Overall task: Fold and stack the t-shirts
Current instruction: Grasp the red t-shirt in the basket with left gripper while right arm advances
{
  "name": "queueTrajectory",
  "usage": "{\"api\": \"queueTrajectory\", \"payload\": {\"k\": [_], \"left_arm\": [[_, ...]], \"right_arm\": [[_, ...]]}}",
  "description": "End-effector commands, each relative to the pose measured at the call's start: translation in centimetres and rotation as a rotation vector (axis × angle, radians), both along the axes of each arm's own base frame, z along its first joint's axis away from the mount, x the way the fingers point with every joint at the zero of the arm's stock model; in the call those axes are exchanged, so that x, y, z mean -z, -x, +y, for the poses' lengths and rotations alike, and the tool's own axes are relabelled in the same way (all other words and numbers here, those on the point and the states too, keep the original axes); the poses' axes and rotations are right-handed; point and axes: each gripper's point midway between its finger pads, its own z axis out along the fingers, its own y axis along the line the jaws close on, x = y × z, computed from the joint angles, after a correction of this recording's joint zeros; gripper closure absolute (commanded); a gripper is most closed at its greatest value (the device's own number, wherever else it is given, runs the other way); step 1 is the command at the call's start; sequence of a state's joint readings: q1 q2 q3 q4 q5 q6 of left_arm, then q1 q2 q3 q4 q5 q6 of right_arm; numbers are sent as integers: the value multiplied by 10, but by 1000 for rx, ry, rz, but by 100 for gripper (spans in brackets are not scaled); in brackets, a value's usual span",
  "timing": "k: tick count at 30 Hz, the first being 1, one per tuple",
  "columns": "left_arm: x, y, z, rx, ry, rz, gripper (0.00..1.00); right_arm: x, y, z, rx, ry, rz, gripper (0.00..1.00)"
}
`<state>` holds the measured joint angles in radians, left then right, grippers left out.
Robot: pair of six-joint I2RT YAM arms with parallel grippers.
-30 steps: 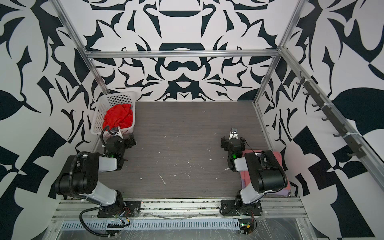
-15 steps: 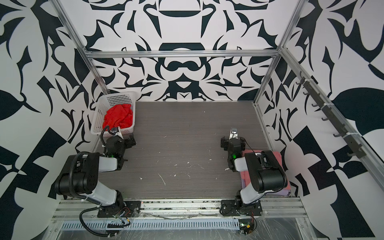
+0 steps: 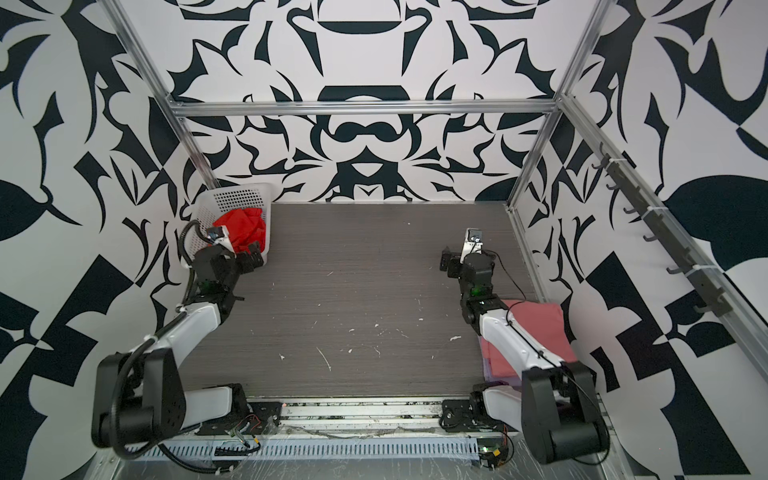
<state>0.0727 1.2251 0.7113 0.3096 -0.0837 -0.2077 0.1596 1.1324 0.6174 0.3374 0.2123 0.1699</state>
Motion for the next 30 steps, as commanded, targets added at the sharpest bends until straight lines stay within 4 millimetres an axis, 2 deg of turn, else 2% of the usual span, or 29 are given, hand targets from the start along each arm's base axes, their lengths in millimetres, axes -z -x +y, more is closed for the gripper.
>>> {"api": "queueTrajectory", "payload": {"k": [1, 3, 7, 10, 13, 16, 18, 21, 25, 27, 28, 30], "left_arm": [[-5, 22, -22, 21, 238, 169, 1], [-20, 28, -39, 32, 381, 199, 1], [-46, 37, -92, 106, 609, 229, 1], [-53, 47, -129, 131, 720, 250, 1], [-54, 61, -156, 151, 781, 273, 1], [-70, 68, -160, 172, 738, 210, 1], [-79, 66, -165, 222, 768, 143, 1], [-94, 63, -189, 402, 828, 55, 1], [-106, 62, -189, 407, 791, 57, 1], [-113, 60, -193, 447, 767, 34, 1], [-113, 56, -190, 424, 753, 36, 1], [-104, 43, -171, 315, 699, 57, 1]], "right_arm": [[-11, 18, 24, -32, -273, 106, 0], [-19, 25, 45, -70, -407, 152, 0], [-34, 36, 103, -202, -658, 236, 0], [-54, 43, 148, -299, -699, 238, 0], [-72, 49, 184, -365, -708, 225, 0], [-84, 45, 218, -443, -822, 198, 0], [-96, 45, 238, -542, -840, 162, 0], [-122, 43, 248, -624, -866, 90, 0], [-133, 45, 246, -621, -853, 93, 0], [-140, 46, 255, -683, -848, 72, 0], [-142, 45, 262, -717, -841, 76, 0], [-132, 36, 266, -682, -799, 150, 0]]}}
